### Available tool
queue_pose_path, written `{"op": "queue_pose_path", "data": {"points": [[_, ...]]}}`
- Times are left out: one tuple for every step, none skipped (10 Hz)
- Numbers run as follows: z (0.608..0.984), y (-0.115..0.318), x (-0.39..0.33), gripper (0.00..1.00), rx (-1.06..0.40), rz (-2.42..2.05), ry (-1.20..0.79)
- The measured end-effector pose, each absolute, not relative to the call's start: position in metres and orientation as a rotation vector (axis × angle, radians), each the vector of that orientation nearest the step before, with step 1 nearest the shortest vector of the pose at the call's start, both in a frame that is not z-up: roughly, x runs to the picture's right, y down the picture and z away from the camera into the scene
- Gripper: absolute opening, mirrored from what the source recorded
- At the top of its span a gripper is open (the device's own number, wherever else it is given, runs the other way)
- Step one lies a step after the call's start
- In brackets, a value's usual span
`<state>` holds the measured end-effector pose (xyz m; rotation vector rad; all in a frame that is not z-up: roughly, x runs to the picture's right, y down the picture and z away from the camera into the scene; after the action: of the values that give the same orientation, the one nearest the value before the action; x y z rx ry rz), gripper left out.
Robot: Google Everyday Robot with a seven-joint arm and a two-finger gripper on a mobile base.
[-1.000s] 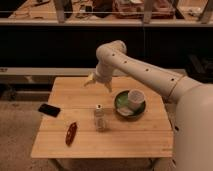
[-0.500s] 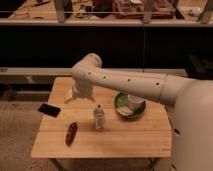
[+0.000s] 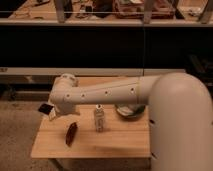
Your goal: Drag the pepper across the table
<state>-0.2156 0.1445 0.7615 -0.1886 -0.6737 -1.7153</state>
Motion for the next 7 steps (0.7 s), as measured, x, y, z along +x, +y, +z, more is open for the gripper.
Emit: {"op": "queue_pose_path", "data": {"points": [[0.775,0.164,-0.217,0.8,-0.236,-1.691,-0.677],[0.791,0.18,-0.214,0.8,-0.288,-1.663,-0.671],[0.795,0.185,-0.212,0.8,-0.303,-1.654,-0.669],[0.795,0.184,-0.213,0.8,-0.301,-1.653,-0.669],[0.795,0.185,-0.212,0.8,-0.302,-1.653,-0.668],[0.795,0.185,-0.212,0.8,-0.302,-1.654,-0.668],[0.796,0.186,-0.212,0.8,-0.304,-1.652,-0.668]]}}
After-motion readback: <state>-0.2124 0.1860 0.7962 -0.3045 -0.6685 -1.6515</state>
